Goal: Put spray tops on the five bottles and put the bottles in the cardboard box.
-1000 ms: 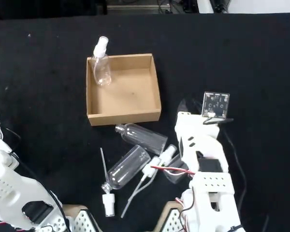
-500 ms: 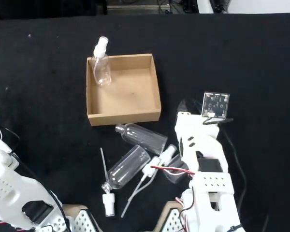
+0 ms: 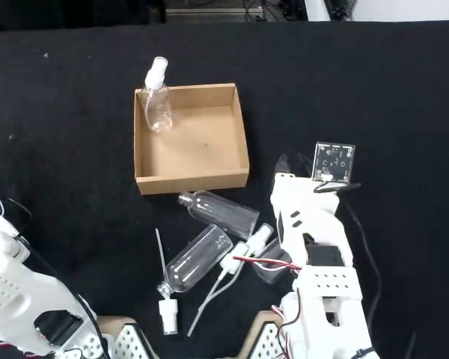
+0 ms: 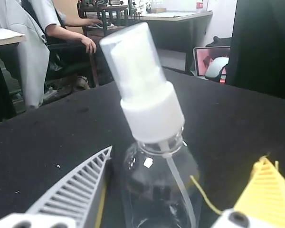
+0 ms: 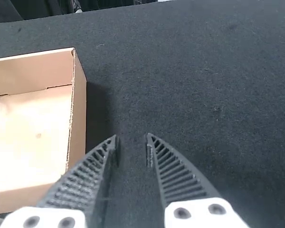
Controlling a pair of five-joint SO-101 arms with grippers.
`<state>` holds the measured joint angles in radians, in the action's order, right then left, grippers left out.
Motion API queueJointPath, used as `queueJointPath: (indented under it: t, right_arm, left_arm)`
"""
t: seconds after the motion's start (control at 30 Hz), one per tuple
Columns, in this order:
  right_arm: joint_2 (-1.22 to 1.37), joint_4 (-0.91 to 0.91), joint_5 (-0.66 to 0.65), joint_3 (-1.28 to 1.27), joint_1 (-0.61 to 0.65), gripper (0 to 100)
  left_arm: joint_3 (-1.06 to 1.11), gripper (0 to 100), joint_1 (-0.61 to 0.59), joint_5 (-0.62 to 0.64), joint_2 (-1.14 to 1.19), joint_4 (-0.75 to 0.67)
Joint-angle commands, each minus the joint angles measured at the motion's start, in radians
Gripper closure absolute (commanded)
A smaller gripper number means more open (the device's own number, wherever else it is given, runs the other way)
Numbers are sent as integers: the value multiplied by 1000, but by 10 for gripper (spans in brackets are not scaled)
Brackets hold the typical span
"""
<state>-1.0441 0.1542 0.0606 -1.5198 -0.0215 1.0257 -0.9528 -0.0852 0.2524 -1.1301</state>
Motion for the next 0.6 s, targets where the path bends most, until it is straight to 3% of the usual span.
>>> queueJointPath:
  t: [0.0, 0.27, 0.37, 0.57]
  right_arm:
    - [-30, -25, -8, 5, -14, 931]
    - [-30, -25, -8, 5, -14, 931]
    - [-30, -25, -8, 5, -14, 931]
    - [-30, -26, -8, 5, -14, 931]
  left_arm:
    - [-30, 626, 8, -6, -8, -23]
    - [-30, 977, 8, -11, -6, -23]
    - [-18, 942, 8, -8, -6, -23]
    - [53, 970, 53, -6, -25, -37]
